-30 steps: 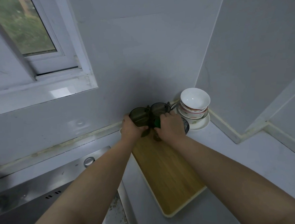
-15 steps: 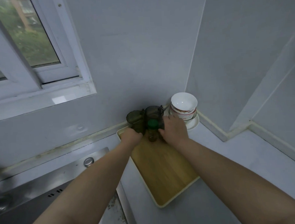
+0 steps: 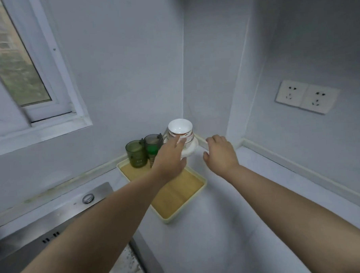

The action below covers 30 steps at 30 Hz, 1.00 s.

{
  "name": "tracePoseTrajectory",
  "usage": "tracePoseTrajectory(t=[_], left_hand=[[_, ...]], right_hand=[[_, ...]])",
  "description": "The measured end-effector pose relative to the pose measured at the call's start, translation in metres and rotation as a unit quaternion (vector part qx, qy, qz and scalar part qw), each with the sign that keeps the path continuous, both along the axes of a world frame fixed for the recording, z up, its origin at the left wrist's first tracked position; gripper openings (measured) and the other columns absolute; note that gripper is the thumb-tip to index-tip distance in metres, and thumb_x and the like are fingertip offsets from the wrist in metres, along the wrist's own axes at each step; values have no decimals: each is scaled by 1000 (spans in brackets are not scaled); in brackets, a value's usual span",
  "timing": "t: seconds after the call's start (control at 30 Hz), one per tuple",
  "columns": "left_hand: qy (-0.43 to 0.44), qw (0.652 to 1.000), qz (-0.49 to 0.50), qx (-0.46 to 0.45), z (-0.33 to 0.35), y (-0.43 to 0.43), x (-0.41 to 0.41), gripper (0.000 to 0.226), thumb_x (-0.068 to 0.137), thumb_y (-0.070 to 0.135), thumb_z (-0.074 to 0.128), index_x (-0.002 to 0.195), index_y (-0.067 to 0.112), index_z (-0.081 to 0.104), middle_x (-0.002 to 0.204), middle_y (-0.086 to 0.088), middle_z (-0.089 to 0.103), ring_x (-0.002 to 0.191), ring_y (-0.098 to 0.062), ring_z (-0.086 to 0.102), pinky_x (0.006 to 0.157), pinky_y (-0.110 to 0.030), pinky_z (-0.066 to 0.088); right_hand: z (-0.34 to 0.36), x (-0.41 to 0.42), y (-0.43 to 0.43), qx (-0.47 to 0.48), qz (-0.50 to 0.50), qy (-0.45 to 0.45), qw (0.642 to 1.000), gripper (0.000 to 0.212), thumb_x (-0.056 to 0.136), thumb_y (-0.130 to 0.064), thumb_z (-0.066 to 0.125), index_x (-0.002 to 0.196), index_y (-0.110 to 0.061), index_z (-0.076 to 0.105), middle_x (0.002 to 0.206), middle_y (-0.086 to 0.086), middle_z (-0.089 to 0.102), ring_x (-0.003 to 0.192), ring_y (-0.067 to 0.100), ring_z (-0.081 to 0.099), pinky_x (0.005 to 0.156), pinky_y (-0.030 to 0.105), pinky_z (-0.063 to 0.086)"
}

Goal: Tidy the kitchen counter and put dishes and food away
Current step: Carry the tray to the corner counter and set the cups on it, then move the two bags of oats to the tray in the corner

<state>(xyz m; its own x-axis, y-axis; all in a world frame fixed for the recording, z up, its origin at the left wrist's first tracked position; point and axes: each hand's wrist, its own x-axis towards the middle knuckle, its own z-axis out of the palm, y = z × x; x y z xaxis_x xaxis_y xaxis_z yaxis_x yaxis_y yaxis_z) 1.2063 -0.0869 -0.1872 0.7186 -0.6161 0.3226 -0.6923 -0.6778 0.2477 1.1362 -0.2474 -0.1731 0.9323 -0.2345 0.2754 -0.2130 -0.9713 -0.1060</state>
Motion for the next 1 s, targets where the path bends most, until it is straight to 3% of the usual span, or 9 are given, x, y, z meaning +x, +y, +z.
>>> tracePoseTrajectory(t=[0.23,0.4,0.63,1.0], left_hand=[[-85,988,-109,74,24,-43,-89,67,97,36,42,152,20,7,160,-4,-1,147,-22,-1,119,-43,3],[-99,974,-190,79,37,-63,-162,67,97,35,40,152,17,5,159,-6,-11,147,-23,-10,118,-46,0],[-114,938,-320,63,43,-101,-287,69,97,40,38,152,18,1,159,-5,-12,146,-23,-12,117,-48,0],[-135,867,-478,39,58,-151,-515,67,97,42,36,152,20,4,160,-4,-6,147,-23,-10,116,-52,2]], right_hand=[[25,-124,-22,-17,-109,-40,993,51,91,-27,49,136,-7,40,142,13,37,132,29,33,111,38,24],[39,-216,-20,-39,-203,-38,978,55,92,-28,49,140,-8,34,150,14,28,139,28,24,115,45,16],[42,-365,-16,-57,-337,-20,940,59,92,-31,47,144,-10,28,155,14,18,144,27,14,114,51,9],[52,-618,-14,-72,-502,-37,861,57,92,-33,50,142,-10,32,154,14,22,144,27,16,115,54,11]])
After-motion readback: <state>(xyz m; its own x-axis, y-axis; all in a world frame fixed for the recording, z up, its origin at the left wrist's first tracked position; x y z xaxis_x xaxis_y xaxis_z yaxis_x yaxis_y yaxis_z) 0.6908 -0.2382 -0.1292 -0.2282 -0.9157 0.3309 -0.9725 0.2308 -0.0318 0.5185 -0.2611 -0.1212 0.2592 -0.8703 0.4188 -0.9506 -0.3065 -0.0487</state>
